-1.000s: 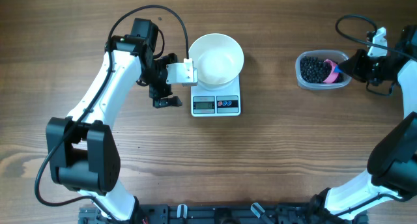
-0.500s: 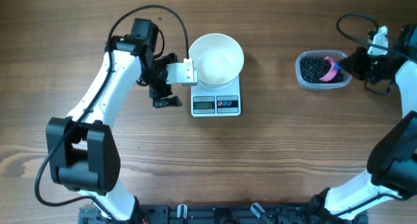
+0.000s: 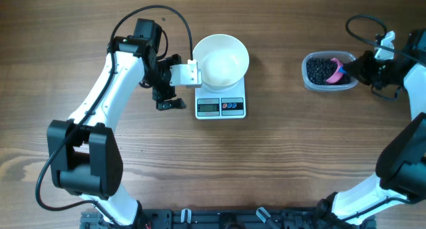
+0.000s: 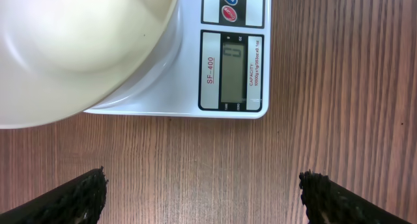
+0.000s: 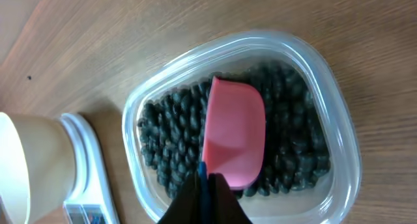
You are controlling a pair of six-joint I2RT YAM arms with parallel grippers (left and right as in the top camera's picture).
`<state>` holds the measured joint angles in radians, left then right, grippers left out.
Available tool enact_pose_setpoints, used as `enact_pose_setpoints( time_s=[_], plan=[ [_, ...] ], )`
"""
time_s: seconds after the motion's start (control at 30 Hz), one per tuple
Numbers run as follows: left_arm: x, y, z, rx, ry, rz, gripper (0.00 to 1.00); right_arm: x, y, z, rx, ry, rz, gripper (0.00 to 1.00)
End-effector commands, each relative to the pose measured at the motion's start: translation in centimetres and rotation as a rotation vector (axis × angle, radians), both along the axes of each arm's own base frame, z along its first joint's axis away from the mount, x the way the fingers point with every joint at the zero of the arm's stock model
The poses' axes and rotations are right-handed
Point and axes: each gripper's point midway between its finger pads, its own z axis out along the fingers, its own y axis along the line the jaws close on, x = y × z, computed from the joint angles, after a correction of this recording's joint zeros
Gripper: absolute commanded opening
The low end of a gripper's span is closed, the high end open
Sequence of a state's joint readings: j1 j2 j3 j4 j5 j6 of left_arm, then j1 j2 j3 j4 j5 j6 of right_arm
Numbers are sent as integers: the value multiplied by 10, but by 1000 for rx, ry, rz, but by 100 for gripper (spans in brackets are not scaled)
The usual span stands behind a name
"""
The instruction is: Scoop item into bowl and weigh 150g on scale
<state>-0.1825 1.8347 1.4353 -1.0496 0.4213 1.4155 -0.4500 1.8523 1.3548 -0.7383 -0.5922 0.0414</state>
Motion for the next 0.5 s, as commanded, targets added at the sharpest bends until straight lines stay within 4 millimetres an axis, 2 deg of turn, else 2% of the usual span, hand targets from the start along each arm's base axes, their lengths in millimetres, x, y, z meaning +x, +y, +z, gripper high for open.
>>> enact_pose_setpoints(
  time_s=[0.0, 0.07, 0.13, 0.17, 0.27, 0.3, 0.37, 0.47],
  plan=[
    [-1, -5, 2, -26, 9, -1, 100, 0, 8, -40, 53, 83, -41, 4],
    [-1, -5, 2, -26, 9, -1, 100, -5, 21, -39, 136, 98, -19, 4],
    [-1, -5, 2, -26, 8, -1, 100, -21, 39, -34, 234, 149, 13, 4],
    [-1, -5, 2, -26, 8, -1, 100, -23, 40, -35, 227, 148, 30, 4],
    [-1, -5, 2, -26, 9, -1, 100, 0, 11, -42, 79, 84, -34, 4],
    [-1, -5, 2, -26, 9, -1, 100, 1, 10, -41, 86, 88, -54, 4],
    [-1, -5, 2, -26, 9, -1, 100, -11, 22, -41, 142, 129, -26, 4],
    [-1, -5, 2, -26, 9, -1, 100, -20, 22, -41, 142, 124, 28, 4]
  ],
)
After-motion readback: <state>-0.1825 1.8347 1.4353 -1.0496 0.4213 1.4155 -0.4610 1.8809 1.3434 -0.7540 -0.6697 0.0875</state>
